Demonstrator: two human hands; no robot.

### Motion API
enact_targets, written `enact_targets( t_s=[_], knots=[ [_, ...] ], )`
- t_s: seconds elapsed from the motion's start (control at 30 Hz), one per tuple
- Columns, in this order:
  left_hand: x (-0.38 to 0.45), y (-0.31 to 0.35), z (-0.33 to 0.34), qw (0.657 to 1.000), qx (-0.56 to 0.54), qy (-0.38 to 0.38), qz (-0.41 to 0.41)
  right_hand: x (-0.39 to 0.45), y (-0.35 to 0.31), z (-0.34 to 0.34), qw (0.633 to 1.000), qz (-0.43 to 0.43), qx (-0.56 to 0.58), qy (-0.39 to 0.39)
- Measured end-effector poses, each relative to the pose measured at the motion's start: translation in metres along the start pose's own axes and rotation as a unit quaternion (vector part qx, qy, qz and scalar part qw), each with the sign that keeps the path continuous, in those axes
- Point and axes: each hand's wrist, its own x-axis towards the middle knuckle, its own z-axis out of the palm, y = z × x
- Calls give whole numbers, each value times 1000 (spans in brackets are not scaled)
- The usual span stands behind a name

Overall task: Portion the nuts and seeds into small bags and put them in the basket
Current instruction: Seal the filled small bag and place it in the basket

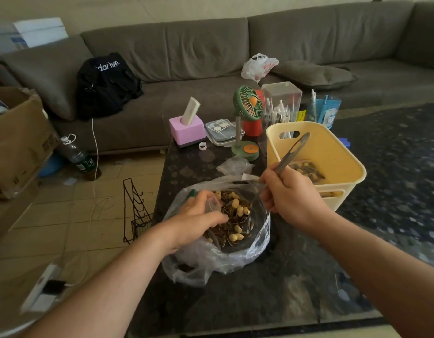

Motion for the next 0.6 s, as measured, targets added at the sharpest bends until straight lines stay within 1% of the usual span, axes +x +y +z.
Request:
enact_targets(
  t_s=[0.07,0.2,0.3,0.33,0.4,0.5,0.6],
  knots=[
    [5,-4,0,999,19,41,5,0,-1,-2,1000,-2,0,-1],
    [5,-9,1,986,59,142,65,-2,-5,-6,1000,-21,-16,-2],
    [1,-10,0,967,154,181,96,-4,-12,-13,998,-54,-27,13],
    [1,-11,0,960,181,189,100,-5,-15,-15,997,-68,-32,17],
    [2,-12,0,956,199,191,99,-5,-20,-20,994,-91,-49,21],
    [5,-11,3,961,192,183,81,-4,-29,-23,989,-120,-76,26],
    [7,-7,7,969,155,178,77,-1,-39,-22,982,-160,-94,31]
  ],
)
